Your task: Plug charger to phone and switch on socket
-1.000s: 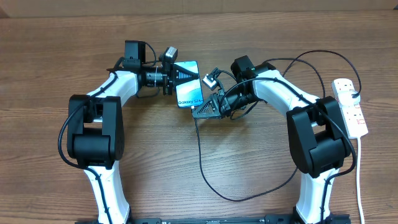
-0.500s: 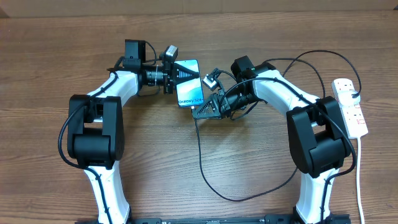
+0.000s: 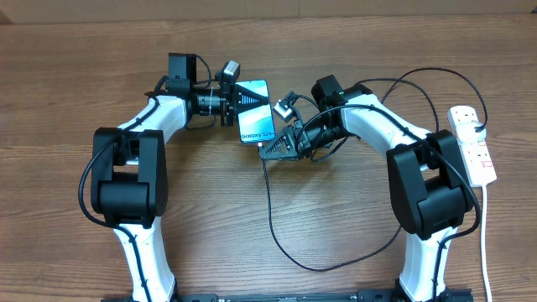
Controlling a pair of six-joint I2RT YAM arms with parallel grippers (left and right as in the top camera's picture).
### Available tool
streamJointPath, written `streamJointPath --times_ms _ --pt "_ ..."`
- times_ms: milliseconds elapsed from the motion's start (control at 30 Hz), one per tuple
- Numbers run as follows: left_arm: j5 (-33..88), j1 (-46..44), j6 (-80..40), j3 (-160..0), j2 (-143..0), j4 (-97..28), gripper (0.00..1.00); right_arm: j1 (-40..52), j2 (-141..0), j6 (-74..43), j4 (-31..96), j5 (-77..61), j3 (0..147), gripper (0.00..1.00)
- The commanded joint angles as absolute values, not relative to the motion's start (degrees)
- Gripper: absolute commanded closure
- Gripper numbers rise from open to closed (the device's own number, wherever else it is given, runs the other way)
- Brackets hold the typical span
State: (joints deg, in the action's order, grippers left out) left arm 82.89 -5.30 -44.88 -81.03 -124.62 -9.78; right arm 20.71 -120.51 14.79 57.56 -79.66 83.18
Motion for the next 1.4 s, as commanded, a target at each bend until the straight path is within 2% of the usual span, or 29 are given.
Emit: streamJointPath --times_ms 0,433,833,1367 --pt "85.14 -6.22 -45.43 -82.46 -122.45 -9.54 0.96 20.95 -120.88 14.52 57.23 -80.66 83.09 0.96" --pt "85.62 -6.46 -45.45 -82.46 -122.43 -8.73 0.96 20.93 -120.88 14.46 55.94 -80.68 83.09 0.96" --pt "86.87 -6.48 -45.19 -82.46 -122.45 -8.25 0.96 20.84 -120.88 5.74 49.54 -80.68 83.09 0.96" --pt "86.83 -6.46 -44.80 -82.46 -122.43 -7.03 0.96 20.84 -120.88 5.80 49.10 -82.81 83.09 0.96"
